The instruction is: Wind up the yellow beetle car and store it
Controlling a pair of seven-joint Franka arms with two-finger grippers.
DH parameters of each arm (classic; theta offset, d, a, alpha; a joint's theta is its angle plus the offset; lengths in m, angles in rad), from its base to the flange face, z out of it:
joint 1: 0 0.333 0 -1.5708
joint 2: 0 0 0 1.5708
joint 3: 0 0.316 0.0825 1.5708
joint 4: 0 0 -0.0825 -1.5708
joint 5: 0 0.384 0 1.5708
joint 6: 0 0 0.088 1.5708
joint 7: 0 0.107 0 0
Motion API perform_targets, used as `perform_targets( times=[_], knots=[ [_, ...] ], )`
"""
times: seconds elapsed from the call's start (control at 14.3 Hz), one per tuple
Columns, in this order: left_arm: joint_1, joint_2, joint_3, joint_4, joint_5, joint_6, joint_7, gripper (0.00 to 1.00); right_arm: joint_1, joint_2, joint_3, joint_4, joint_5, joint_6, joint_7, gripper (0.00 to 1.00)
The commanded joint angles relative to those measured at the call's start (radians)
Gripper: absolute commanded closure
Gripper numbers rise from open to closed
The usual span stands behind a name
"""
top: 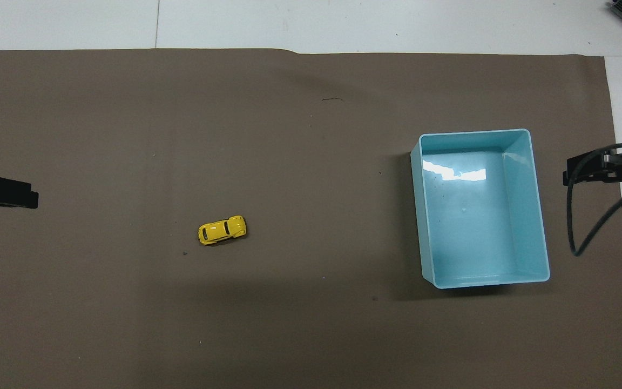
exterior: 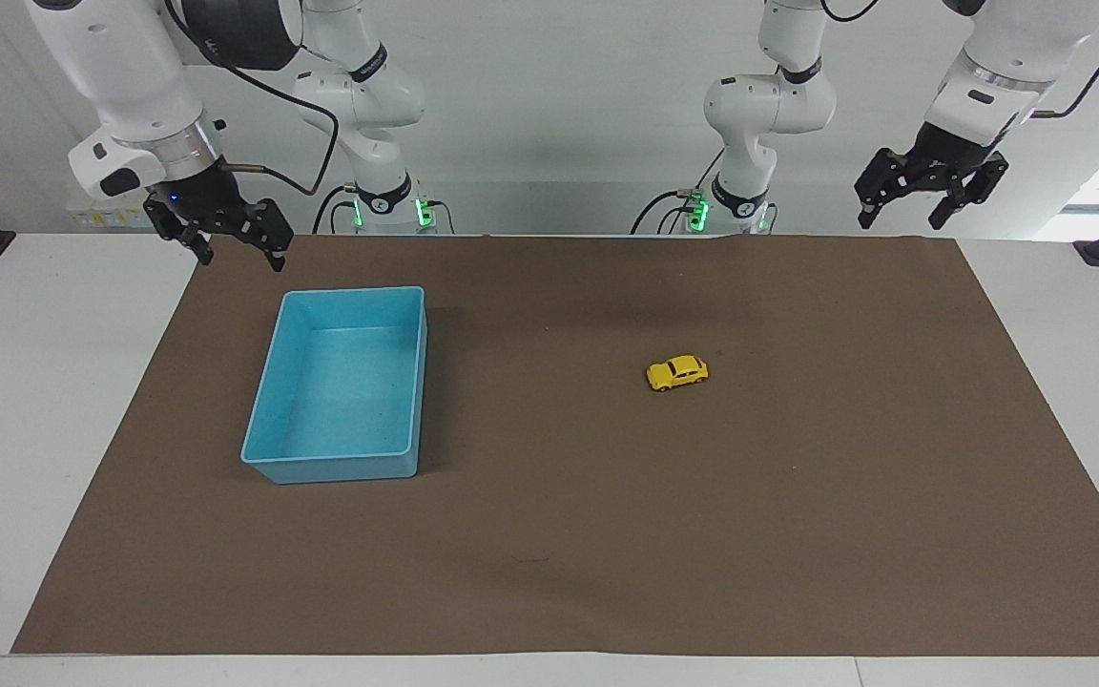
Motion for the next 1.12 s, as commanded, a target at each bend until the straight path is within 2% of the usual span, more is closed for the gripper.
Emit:
perform_targets(
  times=[0.0,1.05],
  knots=[
    [0.025,-0.010,-0.014,0.001,0.007,-0.014,0.013,0.00,-0.012,-0.018,0.010,-0.021,0.005,0.018,-0.020,0.00],
    [0.027,-0.010,-0.014,-0.002,0.007,-0.002,0.014,0.00,-0.012,-0.018,0.010,-0.021,0.005,0.018,-0.018,0.00]
  ],
)
